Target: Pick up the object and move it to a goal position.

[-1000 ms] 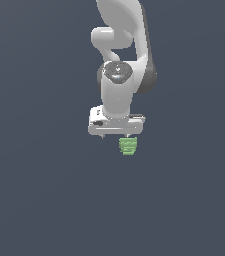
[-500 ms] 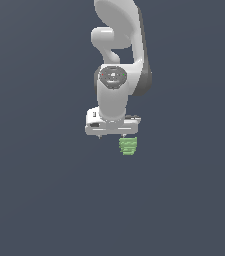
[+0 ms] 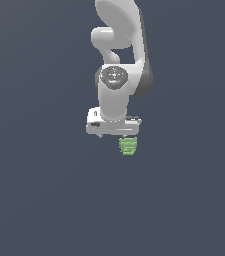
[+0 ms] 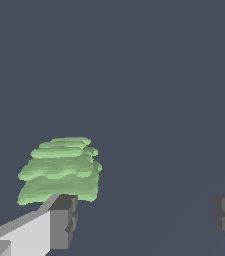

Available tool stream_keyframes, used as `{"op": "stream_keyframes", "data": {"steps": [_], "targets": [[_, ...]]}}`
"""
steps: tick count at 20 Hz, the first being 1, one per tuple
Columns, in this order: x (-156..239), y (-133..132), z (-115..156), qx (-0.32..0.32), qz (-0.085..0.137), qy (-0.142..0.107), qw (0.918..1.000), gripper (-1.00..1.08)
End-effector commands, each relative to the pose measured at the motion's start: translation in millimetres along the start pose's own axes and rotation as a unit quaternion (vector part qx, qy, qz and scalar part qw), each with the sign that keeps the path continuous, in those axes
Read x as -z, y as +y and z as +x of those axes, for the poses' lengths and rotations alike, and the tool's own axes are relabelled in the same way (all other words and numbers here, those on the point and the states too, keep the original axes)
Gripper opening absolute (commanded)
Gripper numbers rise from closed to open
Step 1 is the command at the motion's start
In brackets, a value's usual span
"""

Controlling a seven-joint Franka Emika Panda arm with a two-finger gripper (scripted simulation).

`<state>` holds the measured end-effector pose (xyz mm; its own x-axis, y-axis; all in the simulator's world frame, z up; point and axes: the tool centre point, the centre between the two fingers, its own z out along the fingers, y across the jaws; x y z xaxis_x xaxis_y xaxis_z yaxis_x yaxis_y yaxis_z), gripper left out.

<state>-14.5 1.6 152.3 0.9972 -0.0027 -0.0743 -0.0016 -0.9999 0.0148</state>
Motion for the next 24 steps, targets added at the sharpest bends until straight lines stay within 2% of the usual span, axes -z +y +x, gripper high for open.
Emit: {"op": "stream_keyframes", "data": {"steps": [1,7,12,18,24], "targets": [[-0.8,-1.8,0.0,-0.014,0.0,0.001,0.9999,1.0],[-3.7,-7.8,0.0,-0.065,0.002,0.003,0.9979,1.0],[-7.0,-14.4,-0.1,-0.123,0.003,0.005,0.9924,1.0],[-11.0,-22.8,-0.3,-0.197,0.005,0.008,0.9804,1.0],[-14.9,-30.9,-0.6,-0.269,0.008,0.01,0.963,1.0]]}}
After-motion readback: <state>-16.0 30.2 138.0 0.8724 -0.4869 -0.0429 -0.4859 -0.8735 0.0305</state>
